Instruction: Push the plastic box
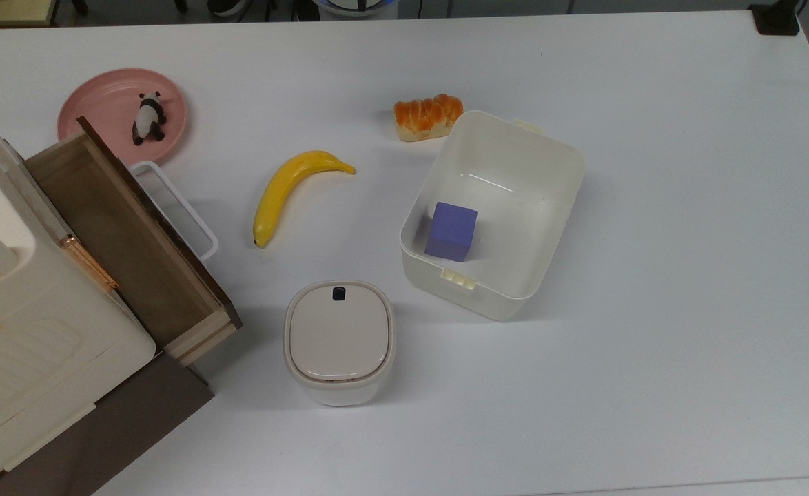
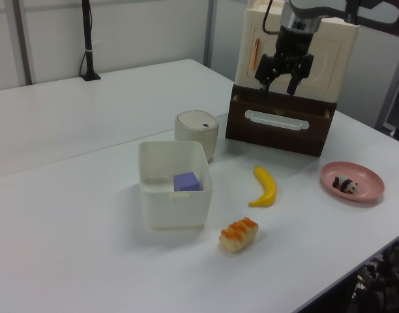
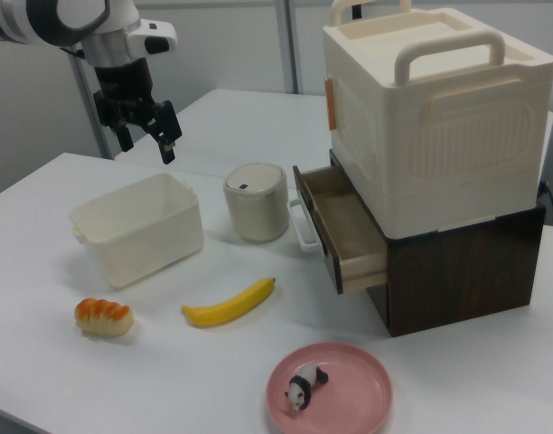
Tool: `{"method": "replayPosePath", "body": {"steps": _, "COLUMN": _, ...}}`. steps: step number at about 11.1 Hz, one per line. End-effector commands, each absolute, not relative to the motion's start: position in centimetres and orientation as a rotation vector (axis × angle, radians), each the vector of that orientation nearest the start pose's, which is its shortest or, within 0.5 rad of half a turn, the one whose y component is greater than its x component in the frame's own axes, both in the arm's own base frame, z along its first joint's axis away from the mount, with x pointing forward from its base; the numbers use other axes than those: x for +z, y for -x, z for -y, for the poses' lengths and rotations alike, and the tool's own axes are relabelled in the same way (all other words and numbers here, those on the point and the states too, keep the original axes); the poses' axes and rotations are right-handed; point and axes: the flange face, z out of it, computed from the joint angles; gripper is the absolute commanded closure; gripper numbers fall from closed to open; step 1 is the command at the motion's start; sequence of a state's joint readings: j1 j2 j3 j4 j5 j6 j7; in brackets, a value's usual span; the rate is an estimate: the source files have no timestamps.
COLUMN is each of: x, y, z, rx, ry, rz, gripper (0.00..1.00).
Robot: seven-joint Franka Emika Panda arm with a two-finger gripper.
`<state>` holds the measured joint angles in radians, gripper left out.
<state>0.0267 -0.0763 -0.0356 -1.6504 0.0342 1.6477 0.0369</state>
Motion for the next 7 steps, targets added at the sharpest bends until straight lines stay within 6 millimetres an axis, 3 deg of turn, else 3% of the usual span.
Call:
{"method": "replayPosePath", "body": {"steps": 1, "x": 63.11, "y": -52.95, "z": 1.12, "rx": -0.062, "ry": 3.086, "rz": -0.075, "gripper": 0.00}}
{"method": "replayPosePath", "body": {"steps": 7, "x": 63.15, "y": -52.95, "z": 0.71, "rx": -0.069, "ry": 3.087, "rz": -0.062, "gripper": 0.00}}
